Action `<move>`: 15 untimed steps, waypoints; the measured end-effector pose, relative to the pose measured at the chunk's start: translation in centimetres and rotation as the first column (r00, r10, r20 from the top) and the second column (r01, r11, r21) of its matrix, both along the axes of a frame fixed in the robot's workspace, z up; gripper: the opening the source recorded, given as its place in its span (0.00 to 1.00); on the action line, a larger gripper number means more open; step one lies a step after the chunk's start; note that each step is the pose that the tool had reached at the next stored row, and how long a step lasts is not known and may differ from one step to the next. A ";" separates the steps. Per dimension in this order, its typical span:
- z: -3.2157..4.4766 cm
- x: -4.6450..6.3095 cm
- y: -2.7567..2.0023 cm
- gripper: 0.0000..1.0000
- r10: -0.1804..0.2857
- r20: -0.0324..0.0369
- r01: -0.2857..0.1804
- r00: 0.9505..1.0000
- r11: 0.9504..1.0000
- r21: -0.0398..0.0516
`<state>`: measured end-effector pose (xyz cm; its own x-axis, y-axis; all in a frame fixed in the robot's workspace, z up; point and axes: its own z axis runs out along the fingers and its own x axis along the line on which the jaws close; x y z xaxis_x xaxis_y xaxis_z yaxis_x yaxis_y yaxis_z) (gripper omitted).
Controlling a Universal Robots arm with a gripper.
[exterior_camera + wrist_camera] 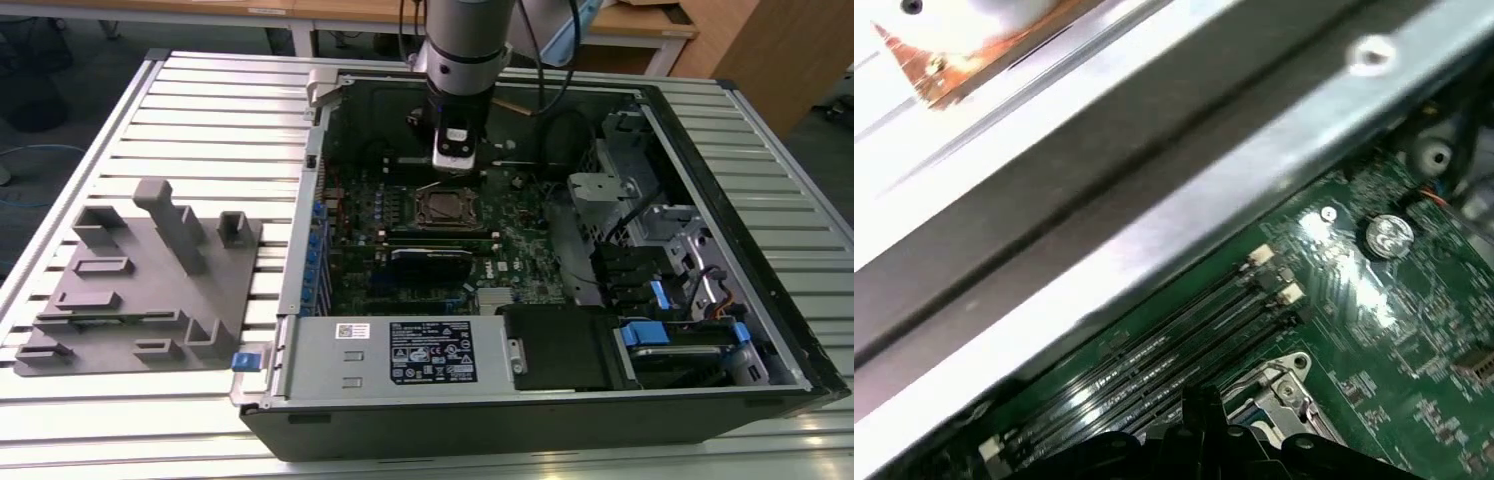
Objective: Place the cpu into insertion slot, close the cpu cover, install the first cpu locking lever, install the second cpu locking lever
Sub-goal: 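Install the first cpu locking lever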
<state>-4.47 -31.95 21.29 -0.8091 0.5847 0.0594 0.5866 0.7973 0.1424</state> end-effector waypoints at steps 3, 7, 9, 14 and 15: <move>-0.03 0.0 0.00 0.10 0.054 0.000 -0.054 0.999 0.999 0.000; -0.03 0.0 0.00 0.10 0.074 0.000 -0.074 0.997 0.997 0.000; -0.03 0.0 0.00 0.10 0.075 0.000 -0.075 0.997 0.997 0.000; -0.10 0.0 0.00 0.10 0.152 0.000 -0.152 0.988 0.988 0.000; -0.11 0.0 0.00 0.10 0.170 0.000 -0.170 0.985 0.985 0.000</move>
<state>-4.47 -31.95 21.18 -0.8967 0.4387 0.0592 0.4425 0.8854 0.1422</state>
